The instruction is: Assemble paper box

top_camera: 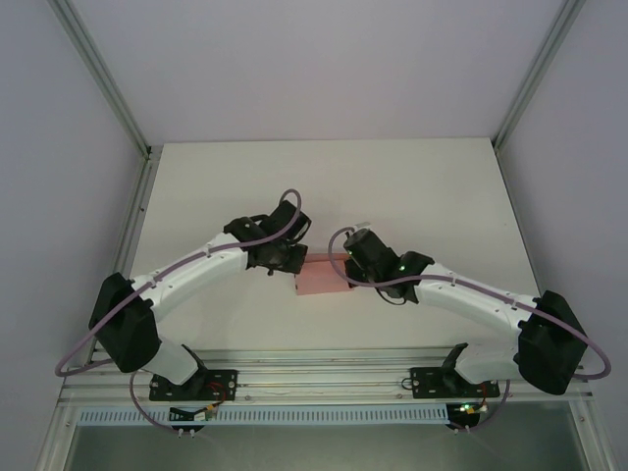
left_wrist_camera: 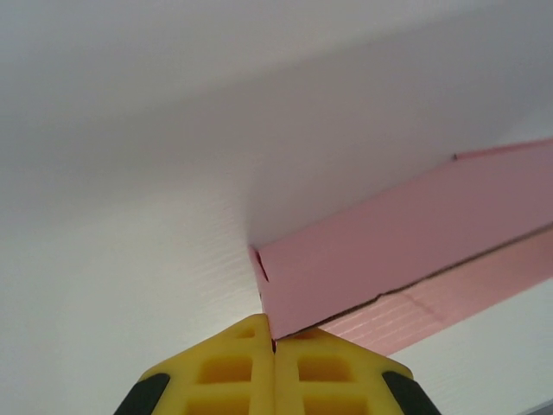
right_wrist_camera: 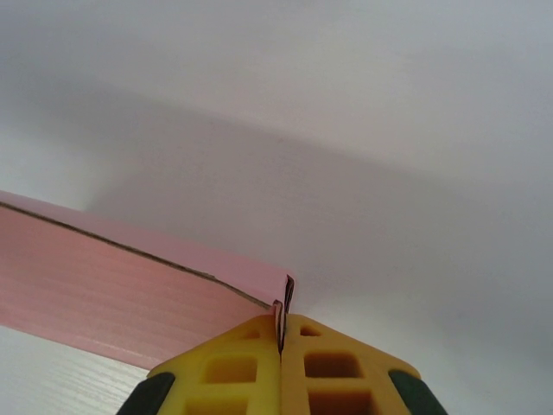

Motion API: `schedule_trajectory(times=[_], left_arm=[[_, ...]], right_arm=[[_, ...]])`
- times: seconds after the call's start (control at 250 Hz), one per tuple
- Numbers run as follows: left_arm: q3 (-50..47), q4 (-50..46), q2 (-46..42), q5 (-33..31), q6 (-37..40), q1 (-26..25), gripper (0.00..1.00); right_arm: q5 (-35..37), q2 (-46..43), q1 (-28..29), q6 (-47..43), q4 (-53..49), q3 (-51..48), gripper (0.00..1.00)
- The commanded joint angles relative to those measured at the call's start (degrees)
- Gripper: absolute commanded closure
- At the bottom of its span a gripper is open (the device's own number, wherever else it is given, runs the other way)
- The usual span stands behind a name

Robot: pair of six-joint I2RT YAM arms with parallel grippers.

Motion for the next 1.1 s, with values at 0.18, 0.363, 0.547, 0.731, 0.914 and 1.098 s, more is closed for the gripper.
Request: schedule_trajectory(times=[0.18, 0.363, 0.547, 0.731, 0.914, 1.098], left_arm=[[-0.3, 1.4, -2.1, 0.9, -14.8, -0.4, 1.0], [-0.1, 0.3, 0.6, -0.4, -16.5, -0.4, 1.0], [-3.6, 1.8, -0.3, 0.5, -17.1, -0.6, 1.0], [-9.3, 4.2, -2.2, 1.6, -18.0, -0.7, 1.0], [-14.3, 6.7, -5.1, 1.6, -18.1, -1.4, 1.0], [-15.7, 3.6, -5.3, 0.7, -16.6, -3.3, 1.0]], right_arm=[[0.1, 0.1, 2.4, 2.5, 1.3, 0.1, 1.0], [0.8, -0.6, 2.7, 2.9, 1.0, -0.3, 1.0], [0.5, -0.9, 2.9, 3.6, 2.1, -1.4, 1.0], [1.6, -1.4, 4.1, 4.9, 5.0, -4.1, 1.0], [2.1, -3.5, 4.7, 5.8, 6.4, -6.0, 1.0], [2.9, -3.8, 5.2, 6.2, 6.2, -6.8, 1.0]])
